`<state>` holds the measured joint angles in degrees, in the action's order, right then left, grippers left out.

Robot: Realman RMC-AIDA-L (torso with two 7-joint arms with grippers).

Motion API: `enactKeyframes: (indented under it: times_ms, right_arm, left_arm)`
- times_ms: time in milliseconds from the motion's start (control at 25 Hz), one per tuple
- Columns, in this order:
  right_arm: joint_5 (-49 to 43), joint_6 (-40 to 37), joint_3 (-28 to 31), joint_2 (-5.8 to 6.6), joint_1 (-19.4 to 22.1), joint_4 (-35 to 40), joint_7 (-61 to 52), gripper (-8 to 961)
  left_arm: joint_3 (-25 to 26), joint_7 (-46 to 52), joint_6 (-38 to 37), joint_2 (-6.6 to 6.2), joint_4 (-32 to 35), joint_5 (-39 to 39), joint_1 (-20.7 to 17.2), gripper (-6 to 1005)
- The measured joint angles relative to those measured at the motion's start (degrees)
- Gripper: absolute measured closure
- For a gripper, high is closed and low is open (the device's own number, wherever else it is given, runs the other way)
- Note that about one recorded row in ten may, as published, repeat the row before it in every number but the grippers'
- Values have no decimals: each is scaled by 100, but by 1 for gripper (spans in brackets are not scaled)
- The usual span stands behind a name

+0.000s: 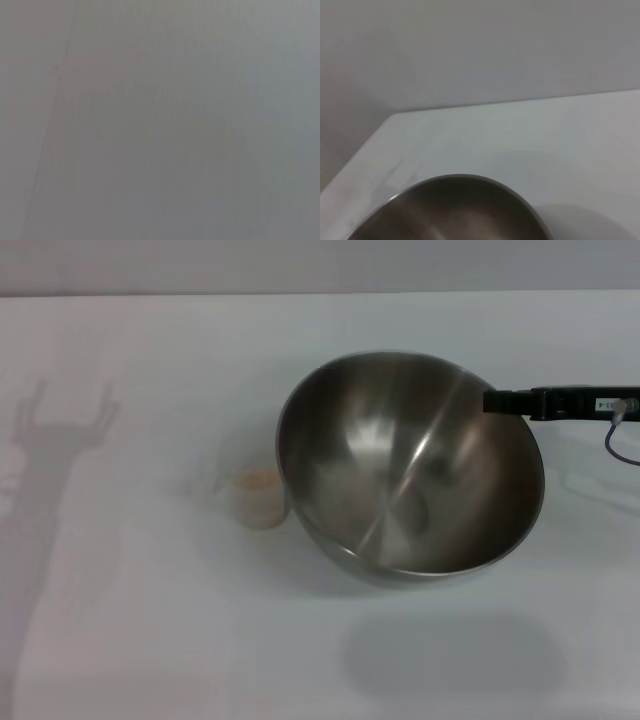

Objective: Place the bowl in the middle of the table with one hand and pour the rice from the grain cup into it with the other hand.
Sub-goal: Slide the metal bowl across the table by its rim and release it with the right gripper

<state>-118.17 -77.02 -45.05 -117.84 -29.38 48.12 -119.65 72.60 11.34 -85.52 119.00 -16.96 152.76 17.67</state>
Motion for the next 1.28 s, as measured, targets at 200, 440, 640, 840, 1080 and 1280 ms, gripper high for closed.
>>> enactKeyframes:
  times_ms: [200, 440, 640, 840, 1080, 1280]
  right_arm:
    - [-101, 134, -121, -3, -25, -48, -24, 931]
    - [-162, 247, -278, -19, -109, -135, -25, 931]
    - [-286, 353, -284, -20, -216, -252, -29, 931]
    - [-312, 380, -333, -32, -260, -267, -33, 930]
    - [-325, 310, -337, 3, -304, -246, -42, 921]
    - [-324, 266, -337, 19, -312, -211, -43, 913]
  left_arm:
    - [0, 0, 0, 0, 0, 0, -8, 204]
    - [11, 0, 0, 0, 30, 0, 11, 205]
    - [16, 0, 0, 0, 58, 0, 32, 206]
    - [18, 0, 0, 0, 62, 0, 34, 207]
    - [18, 0, 0, 0, 62, 0, 35, 208]
    - [23, 0, 0, 0, 62, -3, 35, 209]
